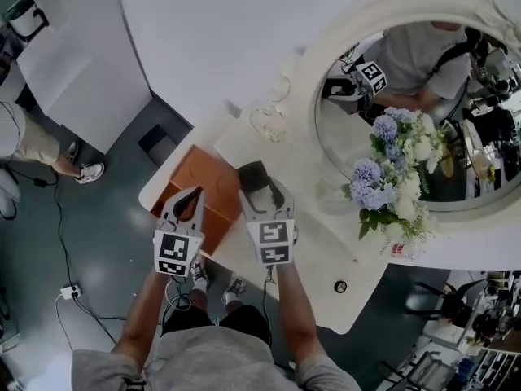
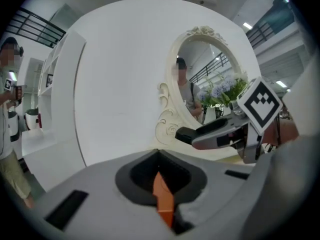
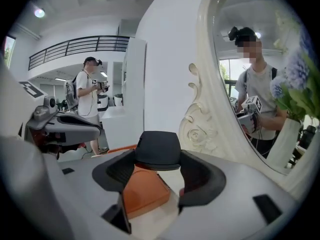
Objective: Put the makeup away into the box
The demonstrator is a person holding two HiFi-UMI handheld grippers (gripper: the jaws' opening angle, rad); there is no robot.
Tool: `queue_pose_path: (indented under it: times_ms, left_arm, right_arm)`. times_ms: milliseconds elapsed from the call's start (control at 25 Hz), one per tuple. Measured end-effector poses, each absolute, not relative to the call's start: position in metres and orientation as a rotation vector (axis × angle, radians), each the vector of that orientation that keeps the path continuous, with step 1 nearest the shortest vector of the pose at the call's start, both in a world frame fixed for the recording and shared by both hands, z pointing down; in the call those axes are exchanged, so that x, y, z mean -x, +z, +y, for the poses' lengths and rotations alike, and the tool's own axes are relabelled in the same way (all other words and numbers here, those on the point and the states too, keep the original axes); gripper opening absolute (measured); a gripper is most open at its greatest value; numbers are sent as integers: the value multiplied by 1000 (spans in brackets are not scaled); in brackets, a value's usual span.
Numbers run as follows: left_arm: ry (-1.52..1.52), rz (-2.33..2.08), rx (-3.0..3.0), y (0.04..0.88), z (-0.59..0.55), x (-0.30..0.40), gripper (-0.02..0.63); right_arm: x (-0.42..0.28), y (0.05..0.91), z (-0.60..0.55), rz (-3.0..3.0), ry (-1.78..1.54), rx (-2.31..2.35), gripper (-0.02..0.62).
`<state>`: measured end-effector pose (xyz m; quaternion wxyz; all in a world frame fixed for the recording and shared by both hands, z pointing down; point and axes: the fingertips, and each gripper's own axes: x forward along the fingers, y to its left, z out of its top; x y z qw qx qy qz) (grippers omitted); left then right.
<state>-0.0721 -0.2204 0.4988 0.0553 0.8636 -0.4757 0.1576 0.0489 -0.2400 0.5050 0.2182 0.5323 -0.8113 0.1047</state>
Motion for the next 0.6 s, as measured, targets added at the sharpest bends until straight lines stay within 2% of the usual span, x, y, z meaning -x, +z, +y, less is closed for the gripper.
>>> queue_pose_path:
  times_ms: [600]
  left_arm:
    - [471,-1701,-2412,508,-152,179,0]
  right_arm:
    - [72,527,-180,-2378,240,-1144,299]
